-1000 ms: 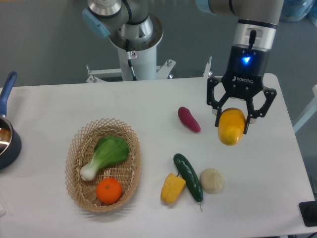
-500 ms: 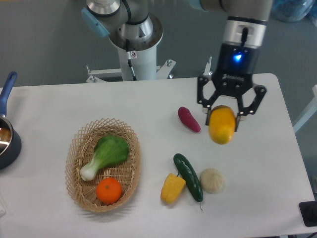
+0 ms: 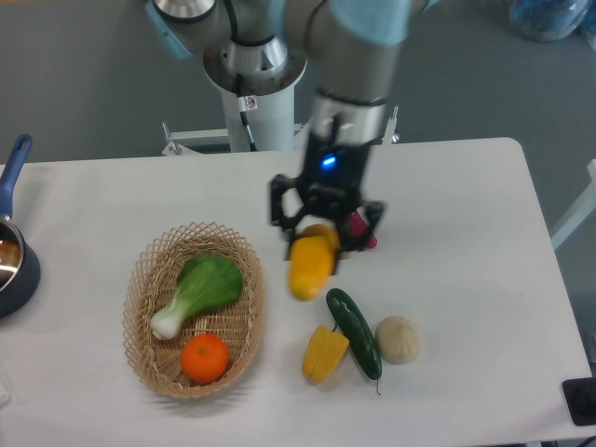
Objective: Place the mango in the basket
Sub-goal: 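Carry the held yellow mango with the gripper toward the wicker basket, then lower the mango into the basket beside the bok choy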
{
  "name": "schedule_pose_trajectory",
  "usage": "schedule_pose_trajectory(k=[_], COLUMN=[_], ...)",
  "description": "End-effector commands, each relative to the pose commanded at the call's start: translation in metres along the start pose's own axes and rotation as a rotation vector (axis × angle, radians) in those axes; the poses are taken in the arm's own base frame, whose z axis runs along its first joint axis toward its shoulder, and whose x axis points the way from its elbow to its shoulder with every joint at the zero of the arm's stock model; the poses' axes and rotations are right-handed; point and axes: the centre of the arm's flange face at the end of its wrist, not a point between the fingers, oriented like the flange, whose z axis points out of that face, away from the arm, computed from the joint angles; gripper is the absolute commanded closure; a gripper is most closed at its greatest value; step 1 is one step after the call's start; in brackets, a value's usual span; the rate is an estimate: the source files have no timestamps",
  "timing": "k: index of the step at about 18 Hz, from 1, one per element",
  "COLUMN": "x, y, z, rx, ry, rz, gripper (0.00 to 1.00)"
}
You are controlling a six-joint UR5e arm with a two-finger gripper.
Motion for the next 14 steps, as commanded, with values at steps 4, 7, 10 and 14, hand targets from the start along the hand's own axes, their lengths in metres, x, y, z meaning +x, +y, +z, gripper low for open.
schedule_pose_trajectory(k=[4, 7, 10, 14], x=[0.007, 0.015, 0.017, 0.014], y=[0.004, -0.002, 0.000, 0.003], z=[0.046, 0.070, 0.098, 0.120], rx=[-0.055, -0.079, -0.099, -0.115], ry=[0.063, 0.095, 0.119, 0.124], rz=[0.004, 0.023, 0.031, 0.034], gripper=[0.58, 0.58, 0.58, 0.58])
